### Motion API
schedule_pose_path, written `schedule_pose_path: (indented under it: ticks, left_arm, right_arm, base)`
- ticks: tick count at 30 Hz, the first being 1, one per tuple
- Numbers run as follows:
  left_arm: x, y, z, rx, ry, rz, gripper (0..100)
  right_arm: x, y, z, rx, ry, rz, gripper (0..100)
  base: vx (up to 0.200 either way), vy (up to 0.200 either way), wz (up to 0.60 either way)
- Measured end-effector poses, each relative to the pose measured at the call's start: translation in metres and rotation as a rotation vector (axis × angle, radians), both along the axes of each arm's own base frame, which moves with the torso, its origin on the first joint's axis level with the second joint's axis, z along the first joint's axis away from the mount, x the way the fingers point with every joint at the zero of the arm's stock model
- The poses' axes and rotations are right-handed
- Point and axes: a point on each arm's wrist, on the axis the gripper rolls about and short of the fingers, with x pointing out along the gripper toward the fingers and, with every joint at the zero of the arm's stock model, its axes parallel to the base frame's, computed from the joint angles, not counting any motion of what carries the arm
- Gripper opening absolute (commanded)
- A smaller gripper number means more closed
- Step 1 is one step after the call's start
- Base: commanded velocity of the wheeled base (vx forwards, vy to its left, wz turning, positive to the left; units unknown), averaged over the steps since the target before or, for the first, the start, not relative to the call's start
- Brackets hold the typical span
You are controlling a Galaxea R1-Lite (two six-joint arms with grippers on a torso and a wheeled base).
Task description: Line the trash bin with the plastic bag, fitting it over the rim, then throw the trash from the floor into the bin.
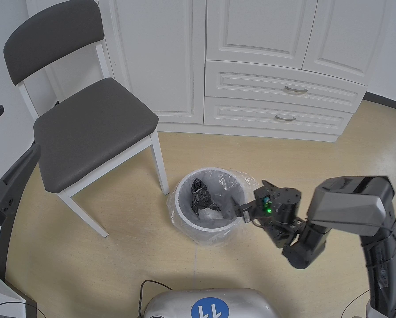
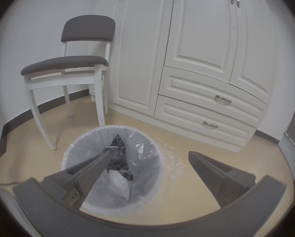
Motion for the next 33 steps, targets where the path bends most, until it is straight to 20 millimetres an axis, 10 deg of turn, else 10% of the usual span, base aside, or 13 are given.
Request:
schedule_pose_path:
  ticks: [17, 33]
  left_arm:
    - [0.045, 0.015, 0.003, -0.222, 0.163, 0.230, 100]
    - [0.032, 0.033, 0.025, -0.326, 0.070, 0.331, 100]
  right_arm:
    - [-0.012, -0.163, 0.074, 0.230, -0.053, -0.329, 100]
    - [-0.078, -0.203, 0.211, 0.387, -0.354, -0.428, 100]
  base:
    - [0.000, 0.000, 0.00]
    - [0.000, 0.000, 0.00]
